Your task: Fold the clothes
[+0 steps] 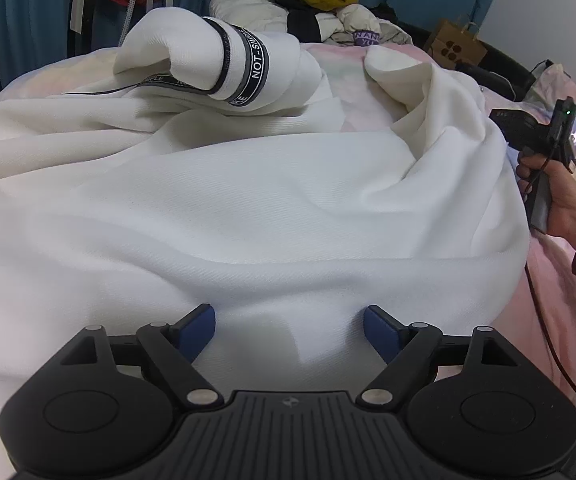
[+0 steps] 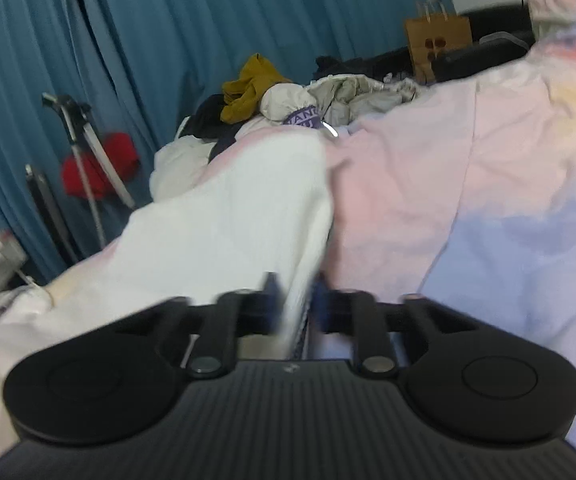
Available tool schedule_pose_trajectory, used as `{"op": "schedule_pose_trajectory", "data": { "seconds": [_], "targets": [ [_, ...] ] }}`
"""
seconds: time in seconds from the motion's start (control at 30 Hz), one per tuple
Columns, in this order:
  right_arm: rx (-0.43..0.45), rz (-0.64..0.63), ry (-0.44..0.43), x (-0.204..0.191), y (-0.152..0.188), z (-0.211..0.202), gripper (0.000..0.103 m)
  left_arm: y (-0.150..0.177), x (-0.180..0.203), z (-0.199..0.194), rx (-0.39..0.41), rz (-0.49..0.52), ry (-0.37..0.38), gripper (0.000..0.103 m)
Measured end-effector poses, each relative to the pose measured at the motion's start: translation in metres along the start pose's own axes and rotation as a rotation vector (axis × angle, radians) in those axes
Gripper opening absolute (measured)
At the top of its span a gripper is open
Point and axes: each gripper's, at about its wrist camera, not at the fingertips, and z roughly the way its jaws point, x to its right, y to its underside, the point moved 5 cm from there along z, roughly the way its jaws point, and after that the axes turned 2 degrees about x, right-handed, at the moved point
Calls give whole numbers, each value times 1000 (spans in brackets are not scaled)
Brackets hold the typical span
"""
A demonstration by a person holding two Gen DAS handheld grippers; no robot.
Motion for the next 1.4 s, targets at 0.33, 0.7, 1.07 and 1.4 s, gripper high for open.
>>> {"op": "schedule_pose_trajectory", "data": {
  "seconds": [0.33, 0.7, 1.07, 1.4],
  "targets": [
    [263, 179, 148, 21, -54, -121, 10, -4, -4, -14, 47, -50, 86, 82],
    [91, 472, 498, 108, 15, -192, 10, -5, -45, -69, 89, -306, 172, 82],
    [59, 519, 463, 123, 29, -195, 12, 54, -242, -187, 145, -957, -5, 88],
    [100, 520, 457, 121, 23, -187, 13, 123, -216, -155, -185, -1181, 82, 88]
  ]
}}
